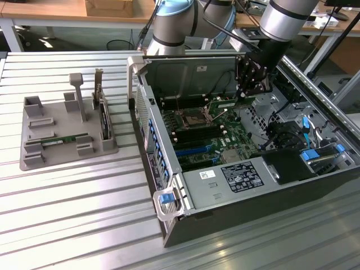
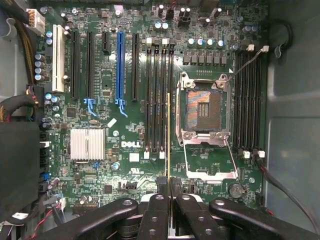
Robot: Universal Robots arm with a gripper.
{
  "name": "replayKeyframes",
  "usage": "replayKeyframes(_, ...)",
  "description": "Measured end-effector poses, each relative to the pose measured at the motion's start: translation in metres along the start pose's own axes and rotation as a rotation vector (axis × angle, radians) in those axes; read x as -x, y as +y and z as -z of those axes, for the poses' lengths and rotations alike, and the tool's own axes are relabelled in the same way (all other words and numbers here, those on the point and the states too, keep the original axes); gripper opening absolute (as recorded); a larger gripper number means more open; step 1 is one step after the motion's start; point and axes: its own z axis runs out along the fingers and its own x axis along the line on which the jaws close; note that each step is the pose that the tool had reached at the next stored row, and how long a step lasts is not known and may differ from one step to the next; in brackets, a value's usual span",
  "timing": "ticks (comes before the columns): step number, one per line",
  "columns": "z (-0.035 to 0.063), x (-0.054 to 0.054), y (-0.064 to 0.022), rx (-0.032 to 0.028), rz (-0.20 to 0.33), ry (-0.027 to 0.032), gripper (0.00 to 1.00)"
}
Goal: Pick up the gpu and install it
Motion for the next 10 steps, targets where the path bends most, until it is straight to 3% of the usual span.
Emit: replayKeyframes(10, -0.0031, -0.0001, -0.0001, 0.0000, 0.000, 0.0000, 0.12)
